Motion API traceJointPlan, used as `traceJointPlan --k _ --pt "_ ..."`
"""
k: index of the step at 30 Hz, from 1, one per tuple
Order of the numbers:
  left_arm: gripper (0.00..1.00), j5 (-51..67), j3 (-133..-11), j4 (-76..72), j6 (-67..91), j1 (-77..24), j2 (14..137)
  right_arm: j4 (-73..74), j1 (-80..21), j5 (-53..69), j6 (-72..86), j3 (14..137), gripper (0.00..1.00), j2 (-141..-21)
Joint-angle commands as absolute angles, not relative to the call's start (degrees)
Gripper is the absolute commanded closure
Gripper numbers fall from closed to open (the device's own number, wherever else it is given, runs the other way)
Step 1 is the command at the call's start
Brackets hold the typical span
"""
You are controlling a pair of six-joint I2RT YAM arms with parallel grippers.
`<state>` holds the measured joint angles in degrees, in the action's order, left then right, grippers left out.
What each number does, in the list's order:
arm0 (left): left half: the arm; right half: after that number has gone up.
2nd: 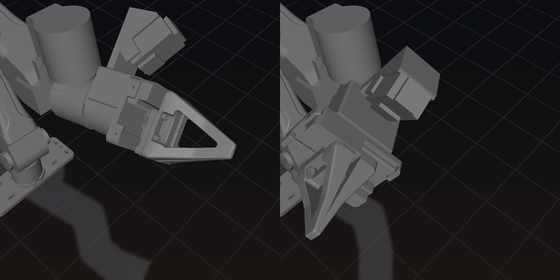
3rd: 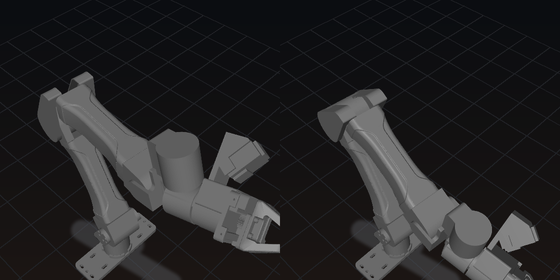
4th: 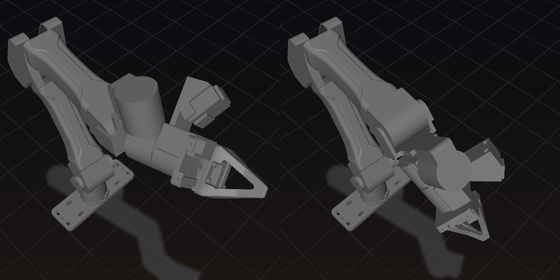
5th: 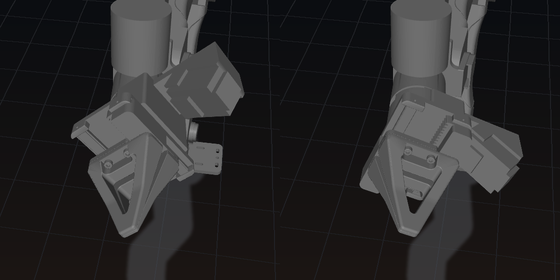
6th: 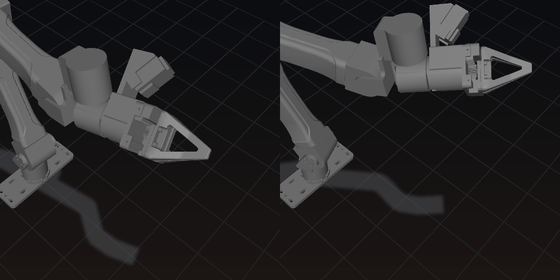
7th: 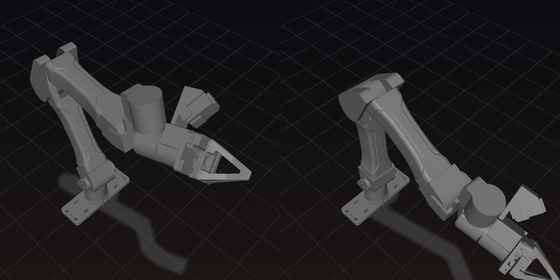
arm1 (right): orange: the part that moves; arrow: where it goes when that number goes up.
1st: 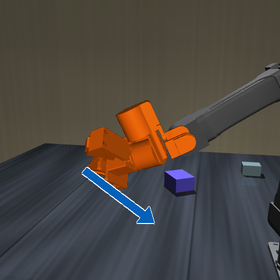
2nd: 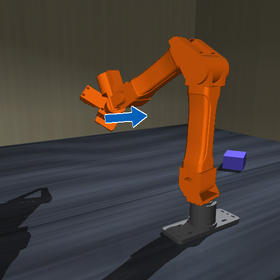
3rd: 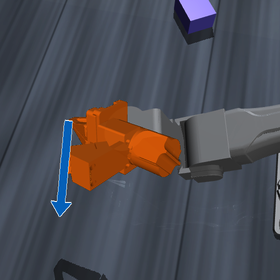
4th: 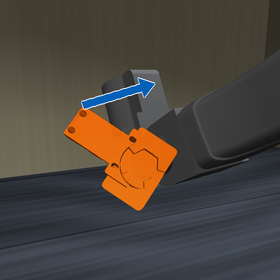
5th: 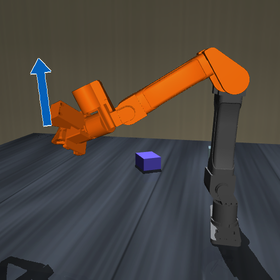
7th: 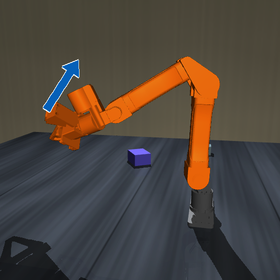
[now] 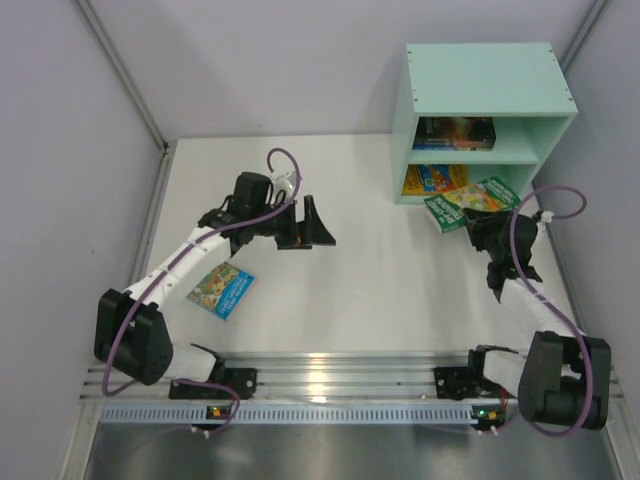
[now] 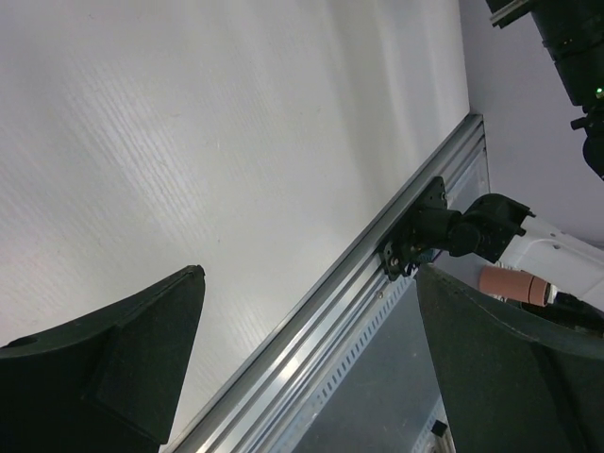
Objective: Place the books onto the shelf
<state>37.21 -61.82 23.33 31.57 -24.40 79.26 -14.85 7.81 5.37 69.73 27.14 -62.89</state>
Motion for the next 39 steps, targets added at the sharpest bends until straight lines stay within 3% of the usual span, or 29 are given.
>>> traceJointPlan --k 1,19,39 --pt "0.01 40.1 -64.2 19.9 30.1 -24.0 78.5 -31.5 8.7 0.3 72.9 30.6 1.0 -64.5" --pt "0.01 45.6 -63.5 11.3 35.0 -23.6 78.5 -57.6 4.3 -6.1 79.3 36.6 1.0 -87.8" --pt "0.01 47.0 -63.3 11.4 34.5 -23.6 79.9 -57.4 -4.9 -11.2 81.9 50.7 1.0 -110.7"
